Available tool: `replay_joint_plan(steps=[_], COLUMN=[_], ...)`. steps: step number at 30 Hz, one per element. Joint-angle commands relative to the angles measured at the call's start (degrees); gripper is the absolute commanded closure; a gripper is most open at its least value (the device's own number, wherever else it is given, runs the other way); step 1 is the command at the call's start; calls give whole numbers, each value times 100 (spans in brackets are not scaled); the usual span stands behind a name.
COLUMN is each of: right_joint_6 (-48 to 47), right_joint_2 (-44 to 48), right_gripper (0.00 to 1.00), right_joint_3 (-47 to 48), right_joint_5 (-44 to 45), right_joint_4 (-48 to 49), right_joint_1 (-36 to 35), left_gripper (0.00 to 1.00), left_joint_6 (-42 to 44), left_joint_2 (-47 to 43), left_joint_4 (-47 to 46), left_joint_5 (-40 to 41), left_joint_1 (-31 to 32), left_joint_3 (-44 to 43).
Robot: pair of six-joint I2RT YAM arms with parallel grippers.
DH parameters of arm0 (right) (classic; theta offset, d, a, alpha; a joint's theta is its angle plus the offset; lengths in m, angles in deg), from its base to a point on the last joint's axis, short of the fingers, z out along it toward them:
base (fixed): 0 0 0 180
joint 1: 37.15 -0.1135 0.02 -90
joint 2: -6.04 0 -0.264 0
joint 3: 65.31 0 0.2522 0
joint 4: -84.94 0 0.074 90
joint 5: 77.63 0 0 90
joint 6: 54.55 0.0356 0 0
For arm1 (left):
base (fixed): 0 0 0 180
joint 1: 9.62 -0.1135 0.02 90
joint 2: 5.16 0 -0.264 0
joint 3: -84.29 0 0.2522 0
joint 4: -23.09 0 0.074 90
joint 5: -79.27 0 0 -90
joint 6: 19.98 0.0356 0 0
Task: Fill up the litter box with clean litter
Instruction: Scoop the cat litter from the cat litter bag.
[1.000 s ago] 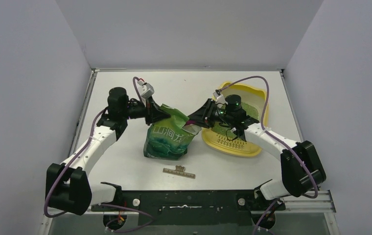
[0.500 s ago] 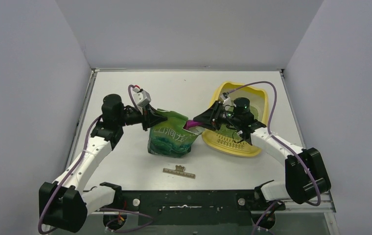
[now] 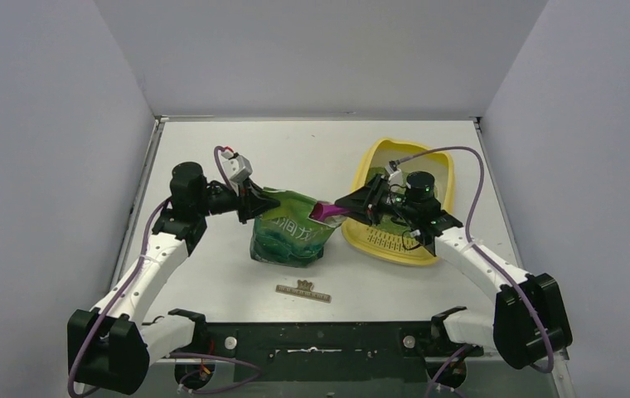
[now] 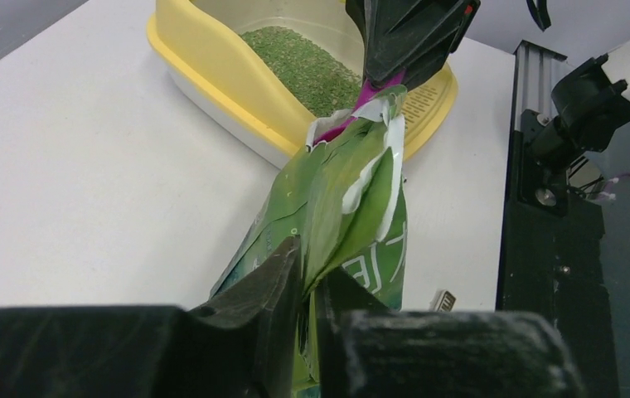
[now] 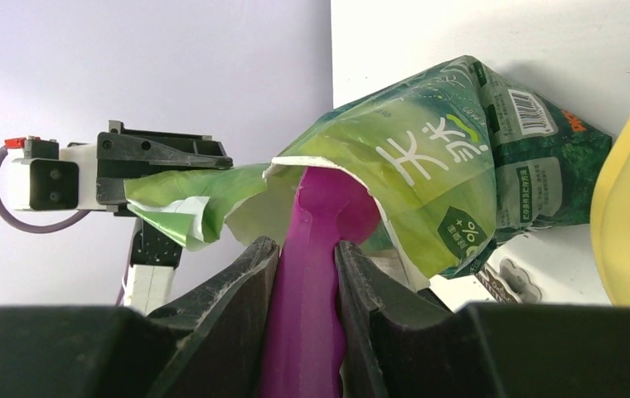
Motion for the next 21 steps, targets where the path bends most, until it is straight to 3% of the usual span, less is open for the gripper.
replay_joint_plan(steps=[1, 5, 12, 17, 21], right_joint_6=[-27, 70, 263, 358, 329], right_joint_2=[440, 654, 687, 555, 913], right_gripper=[100, 100, 100, 100, 100], right_joint_3=[80, -114, -214, -196, -414], right_joint_5=[40, 47, 65, 420, 419], right_joint_4=[104, 91, 241, 358, 170], right_joint_1=[126, 290, 359, -66, 346], left_gripper=[83, 71, 62, 58, 57], left_joint_6=[-298, -362, -424, -420, -373], left_joint_2=[4, 25, 85, 113, 106], left_joint_4=[-316, -340, -327, -296, -99], left_joint_5=[-167, -178, -228, -235, -219], left_joint_1=[-49, -58, -58, -60, -58], left_joint_3=[-121, -128, -165, -174, -226])
